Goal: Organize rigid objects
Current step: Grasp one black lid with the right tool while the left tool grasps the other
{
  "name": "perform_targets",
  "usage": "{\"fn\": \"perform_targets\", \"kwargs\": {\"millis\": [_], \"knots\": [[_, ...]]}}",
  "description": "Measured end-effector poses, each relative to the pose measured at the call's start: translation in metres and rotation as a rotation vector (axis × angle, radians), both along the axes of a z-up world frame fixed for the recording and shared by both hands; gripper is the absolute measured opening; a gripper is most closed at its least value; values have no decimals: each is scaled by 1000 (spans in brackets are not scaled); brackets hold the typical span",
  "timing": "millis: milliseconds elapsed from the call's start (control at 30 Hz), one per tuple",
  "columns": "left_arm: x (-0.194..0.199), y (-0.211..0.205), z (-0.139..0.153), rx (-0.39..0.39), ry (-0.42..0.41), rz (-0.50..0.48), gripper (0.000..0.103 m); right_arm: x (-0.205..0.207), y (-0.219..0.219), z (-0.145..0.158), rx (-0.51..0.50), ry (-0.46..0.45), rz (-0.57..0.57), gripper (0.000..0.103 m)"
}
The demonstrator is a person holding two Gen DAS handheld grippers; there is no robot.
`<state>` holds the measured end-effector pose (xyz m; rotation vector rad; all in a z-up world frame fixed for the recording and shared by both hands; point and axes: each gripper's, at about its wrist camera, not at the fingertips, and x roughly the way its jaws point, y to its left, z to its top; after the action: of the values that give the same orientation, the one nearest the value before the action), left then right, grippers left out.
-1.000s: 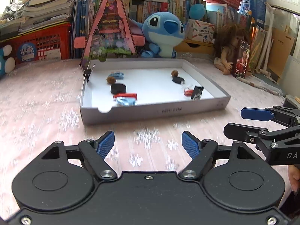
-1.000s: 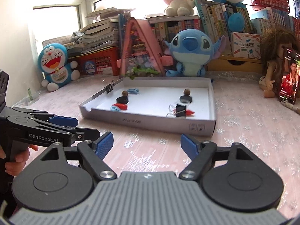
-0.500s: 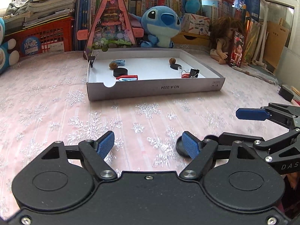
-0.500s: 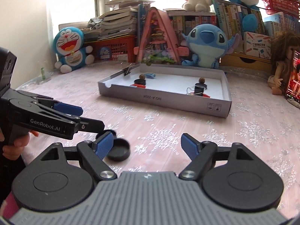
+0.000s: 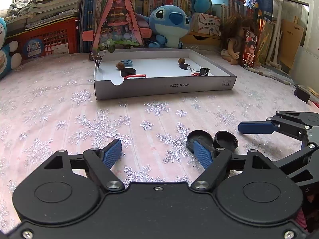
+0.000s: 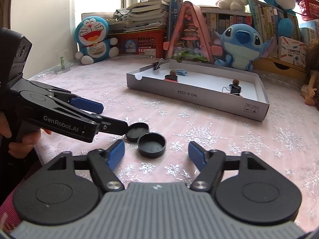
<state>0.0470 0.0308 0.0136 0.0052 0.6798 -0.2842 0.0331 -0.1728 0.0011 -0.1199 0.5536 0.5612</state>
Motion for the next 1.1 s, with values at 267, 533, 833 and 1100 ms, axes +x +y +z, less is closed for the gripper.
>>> {"fn": "perform_targets", "kwargs": {"millis": [267,533,833,1100], "knots": [[1,2,-1,-6,0,8,78,-3,-2,0,22,-5,8,37],[-1,0,-1,-13,-5,-2,78,-4,-7,2,30,-13,-22,37],[-8,-15,-3,-6,-24,-56,78,-4,-19,2,50,-16,-88,37],[-12,-32,-7,-15,-53,-51,72,-7,-28,-1,65,-31,-175,37]]}}
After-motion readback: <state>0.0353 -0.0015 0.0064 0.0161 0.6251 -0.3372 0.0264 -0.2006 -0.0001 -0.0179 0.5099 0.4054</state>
